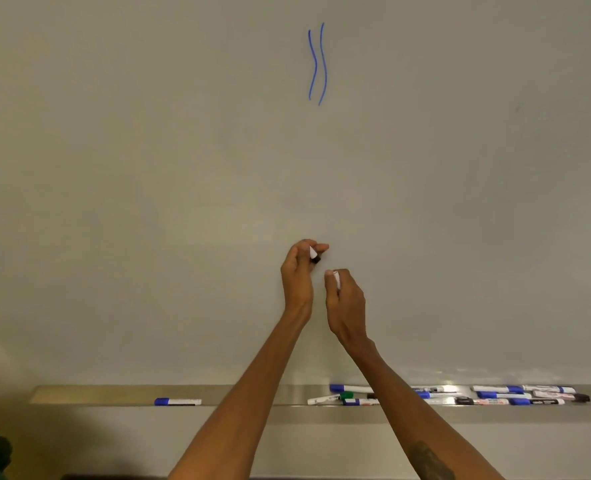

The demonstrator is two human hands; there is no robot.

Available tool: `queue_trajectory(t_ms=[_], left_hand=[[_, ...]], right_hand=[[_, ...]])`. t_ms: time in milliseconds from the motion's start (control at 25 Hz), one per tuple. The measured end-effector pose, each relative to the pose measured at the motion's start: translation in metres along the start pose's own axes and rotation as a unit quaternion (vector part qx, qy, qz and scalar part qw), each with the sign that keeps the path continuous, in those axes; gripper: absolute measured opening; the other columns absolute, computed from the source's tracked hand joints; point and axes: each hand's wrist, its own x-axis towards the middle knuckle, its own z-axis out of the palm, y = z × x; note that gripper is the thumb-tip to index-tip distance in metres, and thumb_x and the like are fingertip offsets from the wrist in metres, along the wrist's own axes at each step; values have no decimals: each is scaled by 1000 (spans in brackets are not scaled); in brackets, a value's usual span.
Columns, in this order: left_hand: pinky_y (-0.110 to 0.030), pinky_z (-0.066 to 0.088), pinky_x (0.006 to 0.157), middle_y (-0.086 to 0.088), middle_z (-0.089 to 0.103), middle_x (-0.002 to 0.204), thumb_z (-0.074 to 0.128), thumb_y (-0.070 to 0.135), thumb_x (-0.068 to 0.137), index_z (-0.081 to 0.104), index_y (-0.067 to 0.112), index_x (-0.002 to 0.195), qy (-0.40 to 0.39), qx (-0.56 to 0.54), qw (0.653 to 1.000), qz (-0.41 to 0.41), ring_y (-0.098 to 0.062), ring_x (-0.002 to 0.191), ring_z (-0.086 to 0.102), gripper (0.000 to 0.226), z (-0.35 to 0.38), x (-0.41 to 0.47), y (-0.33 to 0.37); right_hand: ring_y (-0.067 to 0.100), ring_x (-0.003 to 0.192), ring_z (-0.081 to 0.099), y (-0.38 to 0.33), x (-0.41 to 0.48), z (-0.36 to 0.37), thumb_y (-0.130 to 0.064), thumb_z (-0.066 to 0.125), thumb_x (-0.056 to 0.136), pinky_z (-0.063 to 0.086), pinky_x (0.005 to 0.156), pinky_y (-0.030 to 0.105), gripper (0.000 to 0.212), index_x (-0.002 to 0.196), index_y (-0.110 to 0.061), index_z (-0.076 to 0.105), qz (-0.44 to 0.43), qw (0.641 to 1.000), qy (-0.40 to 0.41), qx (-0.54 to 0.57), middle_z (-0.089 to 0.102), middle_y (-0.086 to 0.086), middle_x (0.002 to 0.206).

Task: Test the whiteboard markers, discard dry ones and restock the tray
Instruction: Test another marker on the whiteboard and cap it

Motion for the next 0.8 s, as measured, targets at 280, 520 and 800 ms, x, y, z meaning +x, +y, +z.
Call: queue_trajectory(t_ms=[280,520,800], left_hand=[[-37,55,94,-14,73,106,45,19,105,61,-5,108,3,-13,992,124,-27,103,69,28,21,49,77],[-37,57,91,-12,74,106,41,24,107,61,-1,116,-12,-34,990,135,-26,100,71,33,29,66,108],[-41,56,94,-16,74,108,41,31,106,58,1,116,-39,-130,989,58,-30,102,71,36,35,60,125]], right_hand=[[-6,89,52,-66,48,-28,-23,41,106,43,73,7,43,149,-17,38,-45,996,27,77,48,-5,110],[-2,110,57,-102,71,-40,-21,61,97,48,91,11,35,131,-17,56,-96,982,65,152,60,-7,122],[14,79,65,-124,72,-36,-24,61,97,55,70,23,27,123,-19,64,-107,972,44,204,69,-4,106]])
